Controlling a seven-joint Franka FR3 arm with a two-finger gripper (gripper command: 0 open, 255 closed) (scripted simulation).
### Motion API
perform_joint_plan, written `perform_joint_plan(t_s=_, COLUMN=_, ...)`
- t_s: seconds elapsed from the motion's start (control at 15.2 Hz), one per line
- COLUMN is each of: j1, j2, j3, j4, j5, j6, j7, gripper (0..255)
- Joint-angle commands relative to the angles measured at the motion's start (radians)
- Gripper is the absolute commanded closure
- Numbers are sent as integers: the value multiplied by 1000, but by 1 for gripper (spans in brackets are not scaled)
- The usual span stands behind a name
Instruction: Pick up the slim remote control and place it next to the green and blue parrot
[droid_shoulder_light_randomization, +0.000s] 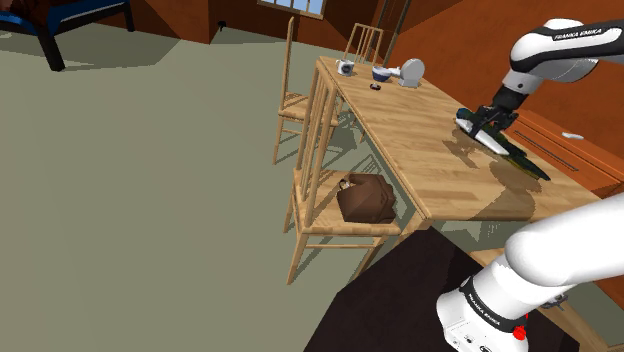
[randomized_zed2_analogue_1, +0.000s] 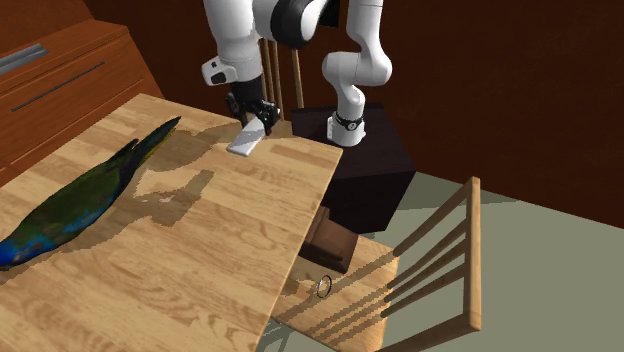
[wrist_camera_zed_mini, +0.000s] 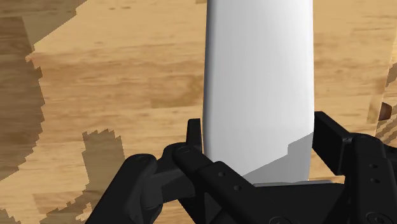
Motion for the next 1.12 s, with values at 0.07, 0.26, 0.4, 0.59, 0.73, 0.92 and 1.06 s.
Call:
perform_joint_plan(t_s=0.07, j1=-20, j2=29, j3=-56, j4=36, j5=0, j6=-2, j7=-81, gripper=255)
perform_joint_plan(t_s=0.26, j1=-40, j2=66, j3=-115, j4=77, j5=8, j6=-3, j7=-166, gripper=255)
perform_joint_plan(t_s=0.4, j1=-51, j2=98, j3=-156, j4=110, j5=20, j6=-4, j7=-226, gripper=255)
perform_joint_plan(t_s=0.59, j1=-67, j2=158, j3=-220, j4=167, j5=51, j6=-7, j7=-323, gripper=255)
perform_joint_plan(t_s=0.73, j1=-79, j2=208, j3=-263, j4=211, j5=83, j6=-10, j7=-392, gripper=255)
perform_joint_plan(t_s=0.92, j1=-109, j2=310, j3=-330, j4=296, j5=160, j6=-21, j7=-518, gripper=255)
perform_joint_plan(t_s=1.06, j1=-113, j2=317, j3=-328, j4=273, j5=165, j6=5, j7=-522, gripper=255)
